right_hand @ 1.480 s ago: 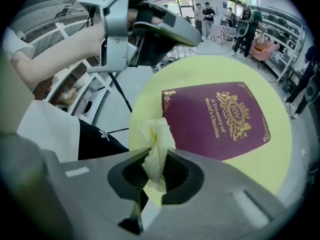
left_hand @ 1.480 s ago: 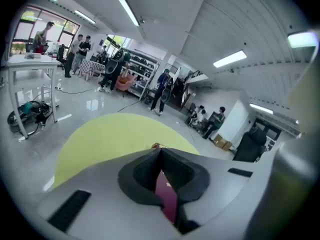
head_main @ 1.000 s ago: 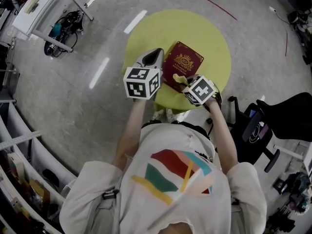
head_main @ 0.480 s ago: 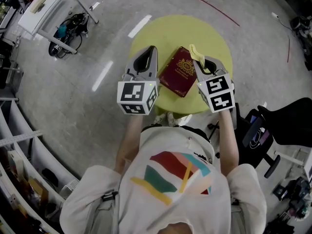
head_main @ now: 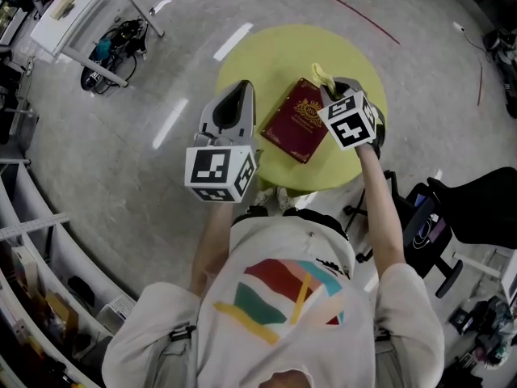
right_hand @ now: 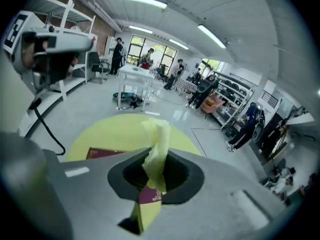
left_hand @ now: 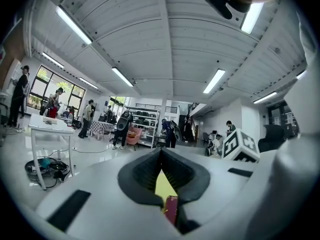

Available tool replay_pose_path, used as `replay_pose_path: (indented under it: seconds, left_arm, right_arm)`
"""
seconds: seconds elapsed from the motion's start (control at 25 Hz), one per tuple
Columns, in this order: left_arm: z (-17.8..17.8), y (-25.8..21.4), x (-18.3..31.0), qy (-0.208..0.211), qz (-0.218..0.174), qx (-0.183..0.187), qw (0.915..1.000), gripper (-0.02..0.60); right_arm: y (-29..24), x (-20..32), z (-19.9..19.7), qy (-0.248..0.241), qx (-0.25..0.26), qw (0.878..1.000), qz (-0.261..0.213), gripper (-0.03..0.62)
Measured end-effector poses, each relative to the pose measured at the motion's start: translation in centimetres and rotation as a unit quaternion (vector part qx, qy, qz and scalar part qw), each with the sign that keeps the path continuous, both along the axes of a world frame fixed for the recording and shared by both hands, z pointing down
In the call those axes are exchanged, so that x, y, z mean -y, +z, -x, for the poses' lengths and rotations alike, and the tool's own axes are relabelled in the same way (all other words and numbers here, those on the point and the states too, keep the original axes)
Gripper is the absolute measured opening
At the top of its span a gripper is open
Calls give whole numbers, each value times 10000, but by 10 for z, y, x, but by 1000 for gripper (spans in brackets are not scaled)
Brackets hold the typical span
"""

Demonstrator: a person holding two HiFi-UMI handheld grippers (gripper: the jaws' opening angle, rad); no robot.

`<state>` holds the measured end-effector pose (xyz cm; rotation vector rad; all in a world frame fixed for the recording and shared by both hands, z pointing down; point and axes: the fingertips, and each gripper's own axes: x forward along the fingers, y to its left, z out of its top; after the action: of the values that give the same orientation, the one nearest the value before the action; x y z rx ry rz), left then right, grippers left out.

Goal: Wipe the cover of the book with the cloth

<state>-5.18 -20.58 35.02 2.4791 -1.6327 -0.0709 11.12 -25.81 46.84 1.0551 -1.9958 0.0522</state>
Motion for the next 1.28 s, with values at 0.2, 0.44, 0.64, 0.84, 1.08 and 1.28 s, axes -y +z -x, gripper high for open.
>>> replay_pose_path:
  seconds: [0.2, 0.44, 0.64, 0.84, 1.08, 1.28]
  left_arm:
    - [17, 24, -8, -315, 287, 101, 9990, 15]
    - [44, 37, -21, -658, 493, -29, 9966, 15]
    - [62, 48, -27, -858, 594, -60, 9945, 15]
    - [77, 53, -30, -981, 662, -96, 9929, 15]
    - [84, 52, -33, -1005, 678, -136, 9925, 15]
    - [82, 52, -34, -969, 656, -141, 9930, 15]
  right_arm:
    - [75, 39, 1, -407, -787, 9911, 998, 28]
    - [117, 60, 0, -354, -1019, 9793, 1714, 28]
    - [140, 55, -10, -378, -1698, 9637, 2028, 28]
    - [147, 54, -3, -489, -1767, 9608, 2078, 28]
    - [145, 50, -1, -421, -1703, 9608, 2146, 28]
    - [151, 28, 10, -607, -1449, 9572, 2431, 28]
